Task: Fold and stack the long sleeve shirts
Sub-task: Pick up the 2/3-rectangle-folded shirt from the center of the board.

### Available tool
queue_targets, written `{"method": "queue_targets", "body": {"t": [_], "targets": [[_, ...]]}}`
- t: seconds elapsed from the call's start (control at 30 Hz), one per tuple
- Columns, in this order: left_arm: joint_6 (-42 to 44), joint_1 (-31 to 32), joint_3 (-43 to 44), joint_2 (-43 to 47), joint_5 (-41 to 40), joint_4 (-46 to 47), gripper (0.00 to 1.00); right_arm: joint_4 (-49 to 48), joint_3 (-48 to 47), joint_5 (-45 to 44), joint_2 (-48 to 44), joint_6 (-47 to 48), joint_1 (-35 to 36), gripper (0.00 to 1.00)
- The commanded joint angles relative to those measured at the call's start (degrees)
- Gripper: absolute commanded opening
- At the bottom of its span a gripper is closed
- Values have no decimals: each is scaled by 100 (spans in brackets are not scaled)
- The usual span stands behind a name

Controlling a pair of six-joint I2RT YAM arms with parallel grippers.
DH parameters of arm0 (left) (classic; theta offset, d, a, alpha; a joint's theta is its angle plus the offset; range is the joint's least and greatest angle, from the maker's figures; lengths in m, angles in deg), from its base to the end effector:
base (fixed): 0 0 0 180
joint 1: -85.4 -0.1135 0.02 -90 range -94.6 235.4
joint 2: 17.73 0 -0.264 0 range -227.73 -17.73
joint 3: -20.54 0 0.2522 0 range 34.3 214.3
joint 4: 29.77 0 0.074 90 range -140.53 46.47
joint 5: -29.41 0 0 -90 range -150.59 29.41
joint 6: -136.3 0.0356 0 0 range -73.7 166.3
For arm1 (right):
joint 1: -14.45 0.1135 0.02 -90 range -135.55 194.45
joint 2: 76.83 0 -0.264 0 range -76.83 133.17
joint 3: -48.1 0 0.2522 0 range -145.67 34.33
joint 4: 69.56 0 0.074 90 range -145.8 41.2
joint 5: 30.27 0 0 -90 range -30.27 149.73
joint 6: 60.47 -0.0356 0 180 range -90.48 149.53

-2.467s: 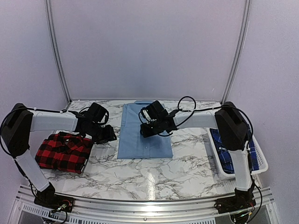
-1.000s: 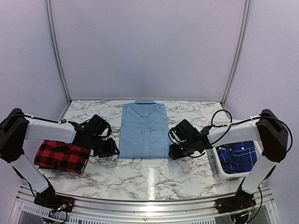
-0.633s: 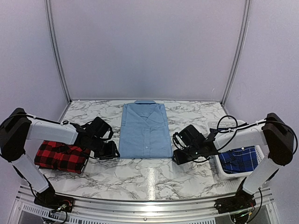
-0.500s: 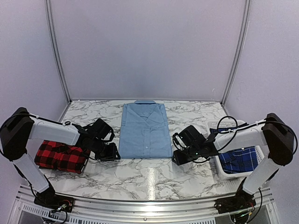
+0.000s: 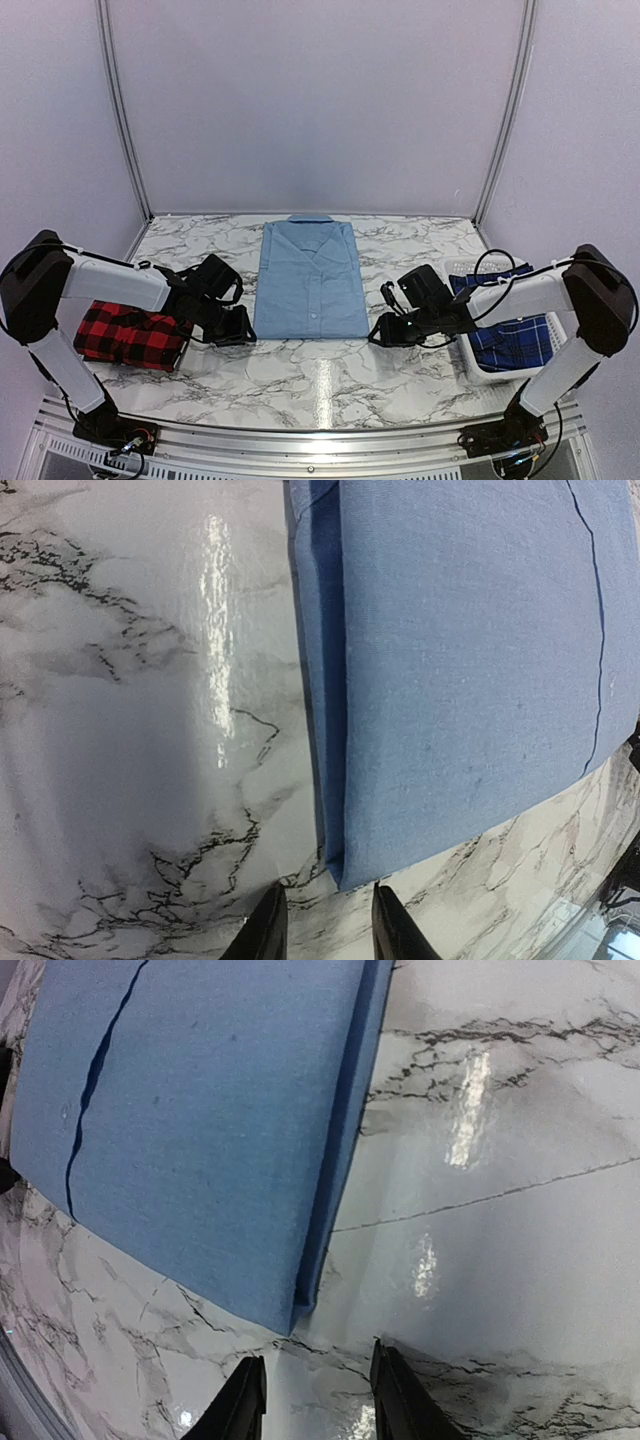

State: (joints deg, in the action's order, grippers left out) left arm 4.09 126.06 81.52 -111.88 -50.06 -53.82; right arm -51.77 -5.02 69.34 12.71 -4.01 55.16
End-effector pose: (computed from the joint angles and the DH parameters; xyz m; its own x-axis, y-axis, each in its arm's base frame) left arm 0.2303 -0.2064 0.1472 -0.9532 -0.0520 -0.2978 0.1016 0.8727 -0.4776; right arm 0.2119 0.1901 0.1393 -0.9087 -0.0632 -0.4126 -0.2580 0.8622 0.4360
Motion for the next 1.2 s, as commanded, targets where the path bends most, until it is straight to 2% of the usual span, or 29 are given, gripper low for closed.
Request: {"method": "queue_targets", "body": {"t": [0.0,0.53,1.0,1.17], "targets": [[48,-82,-131,69,15,111,31,-582,78,458,-24,-365,-81,35],[-53,-182,-155,-271,531,446,30,-858,156,602,196,-472,-189,28],[-1,-182,-22,-470,644,474,21,-1010,-45,613,517,-398,-192,25],[8,-182,13,-507,653,473,15,-939,-110,526,590,-284,-180,21]]}}
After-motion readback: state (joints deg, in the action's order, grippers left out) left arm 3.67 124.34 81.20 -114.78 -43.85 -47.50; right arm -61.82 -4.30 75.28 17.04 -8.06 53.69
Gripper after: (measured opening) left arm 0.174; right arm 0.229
